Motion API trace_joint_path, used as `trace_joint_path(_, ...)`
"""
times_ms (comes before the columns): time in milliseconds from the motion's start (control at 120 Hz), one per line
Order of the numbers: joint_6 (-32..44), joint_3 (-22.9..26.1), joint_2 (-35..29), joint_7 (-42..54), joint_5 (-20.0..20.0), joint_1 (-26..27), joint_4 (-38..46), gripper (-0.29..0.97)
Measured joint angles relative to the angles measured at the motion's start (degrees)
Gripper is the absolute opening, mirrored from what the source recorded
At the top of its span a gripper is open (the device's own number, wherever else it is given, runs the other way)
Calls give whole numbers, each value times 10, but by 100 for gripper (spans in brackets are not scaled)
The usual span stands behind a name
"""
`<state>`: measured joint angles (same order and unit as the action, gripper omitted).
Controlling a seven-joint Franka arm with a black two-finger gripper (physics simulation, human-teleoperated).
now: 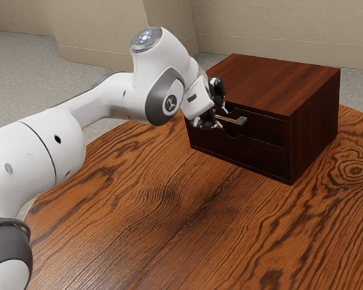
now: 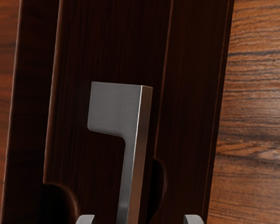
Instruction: Pull the drawer handle with one arm to open the drawer
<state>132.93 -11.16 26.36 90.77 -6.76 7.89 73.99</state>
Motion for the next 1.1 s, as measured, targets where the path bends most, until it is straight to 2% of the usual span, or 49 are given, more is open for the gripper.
trace_joint_path(367, 5, 0, 1, -9, -6, -5, 3, 4)
trace_joint_path(675, 7, 0, -5, -14, -9, -6, 16, 2)
trace_joint_path(1100, 7, 6, -46, -21, -9, -6, 67, 1)
